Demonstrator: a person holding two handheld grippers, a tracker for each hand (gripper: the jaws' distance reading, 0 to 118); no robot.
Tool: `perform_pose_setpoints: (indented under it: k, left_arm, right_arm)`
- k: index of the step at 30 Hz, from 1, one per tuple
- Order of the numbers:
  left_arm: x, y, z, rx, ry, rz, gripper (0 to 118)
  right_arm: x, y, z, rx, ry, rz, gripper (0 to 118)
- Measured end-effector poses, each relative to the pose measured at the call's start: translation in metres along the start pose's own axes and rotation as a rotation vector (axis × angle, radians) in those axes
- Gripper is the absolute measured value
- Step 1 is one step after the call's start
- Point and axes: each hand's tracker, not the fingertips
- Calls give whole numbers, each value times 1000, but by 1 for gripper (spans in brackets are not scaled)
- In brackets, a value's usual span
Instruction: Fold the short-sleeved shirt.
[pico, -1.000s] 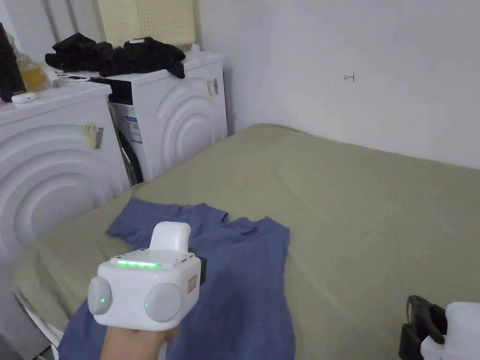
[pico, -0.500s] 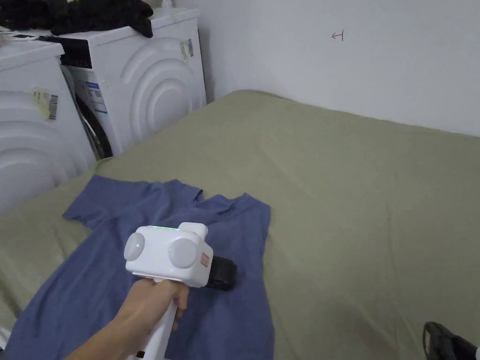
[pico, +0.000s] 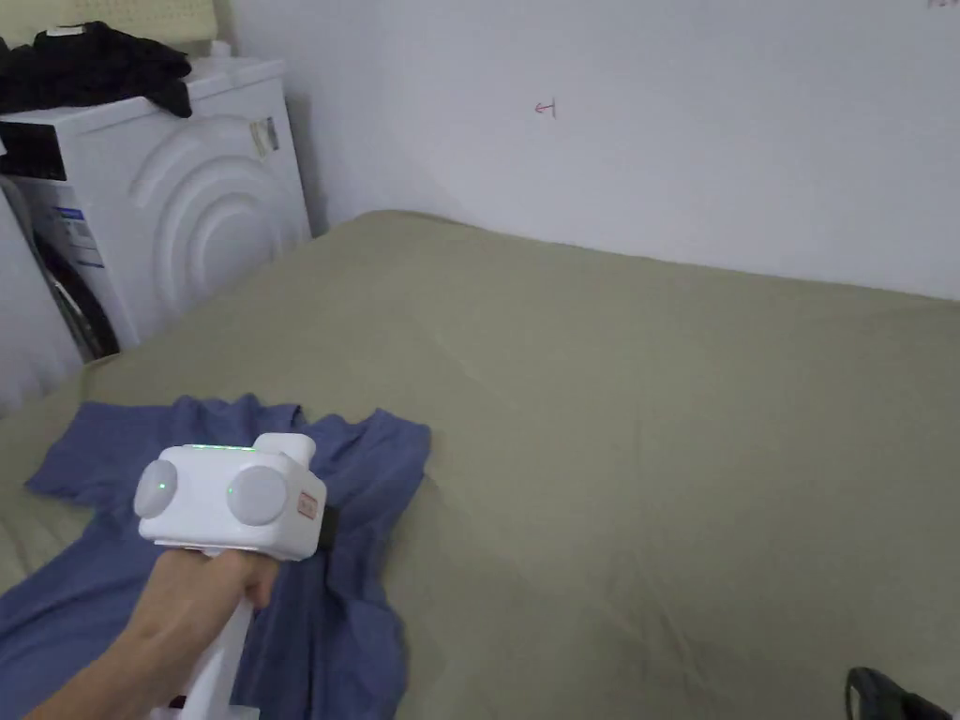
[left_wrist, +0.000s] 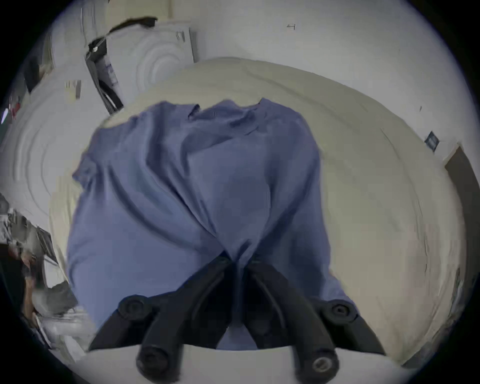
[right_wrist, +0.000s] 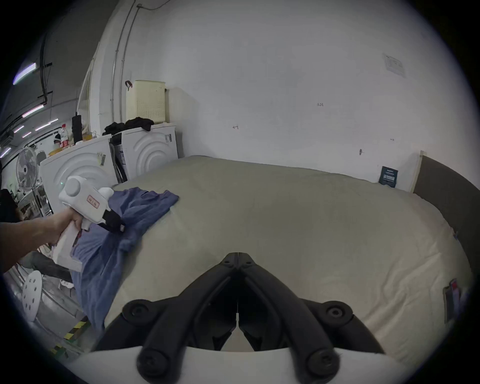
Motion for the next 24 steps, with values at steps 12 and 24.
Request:
perform_pose_setpoints:
  k: [12, 24]
  left_arm:
    - [262, 42, 120, 193, -361, -371, 5]
    - [520, -28, 88, 39, -682, -660, 5]
  right_arm:
    - [115, -19, 101, 22, -241, -134, 2]
    - [181, -42, 145, 5, -418, -220, 2]
